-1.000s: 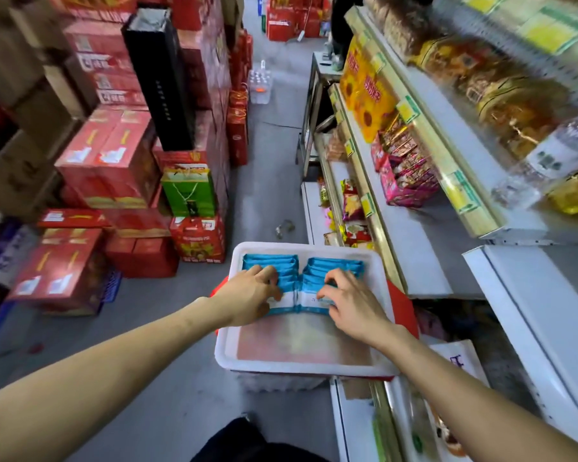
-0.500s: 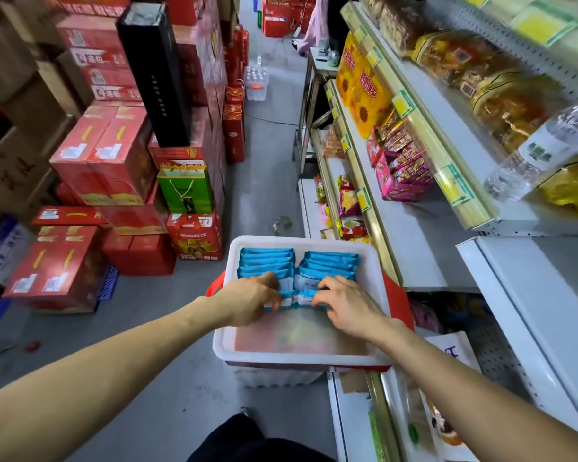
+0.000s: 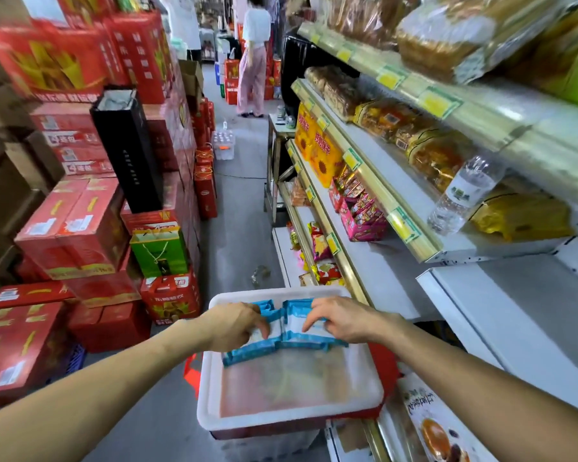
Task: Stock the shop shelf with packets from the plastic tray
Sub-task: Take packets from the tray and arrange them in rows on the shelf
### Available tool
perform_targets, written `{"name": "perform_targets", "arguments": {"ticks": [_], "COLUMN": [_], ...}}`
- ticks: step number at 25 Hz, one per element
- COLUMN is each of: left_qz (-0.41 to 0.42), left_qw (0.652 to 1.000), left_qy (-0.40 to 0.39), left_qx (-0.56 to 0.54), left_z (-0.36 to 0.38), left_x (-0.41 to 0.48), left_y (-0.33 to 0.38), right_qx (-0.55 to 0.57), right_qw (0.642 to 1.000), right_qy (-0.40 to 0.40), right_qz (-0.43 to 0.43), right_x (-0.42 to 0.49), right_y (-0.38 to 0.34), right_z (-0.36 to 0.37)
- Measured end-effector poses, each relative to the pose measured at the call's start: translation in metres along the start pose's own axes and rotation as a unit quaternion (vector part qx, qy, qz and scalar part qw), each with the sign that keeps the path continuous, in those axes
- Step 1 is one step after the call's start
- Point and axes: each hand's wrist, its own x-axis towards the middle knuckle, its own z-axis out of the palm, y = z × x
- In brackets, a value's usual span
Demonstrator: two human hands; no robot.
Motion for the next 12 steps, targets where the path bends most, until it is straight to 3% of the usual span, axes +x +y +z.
{"name": "perform_targets", "arguments": {"ticks": [6, 12], "left_qz": [0.043, 0.172], "left_qw": [0.996, 0.972], "left_qy": [0.068, 0.119], "left_qx": [-0.049, -0.110], "left_z": [-0.157, -0.329], "left_x": [0.022, 0.053], "left_y": [-0.013, 0.049], "right_qx": [-0.015, -0.054], "right_qw": [0.996, 0.976], "right_qy": [0.088, 0.193], "right_qz": [-0.001, 0.082], "right_x": [-0.025, -0.127], "right_y": [-0.008, -0.018], "right_z": [-0.145, -0.308]}}
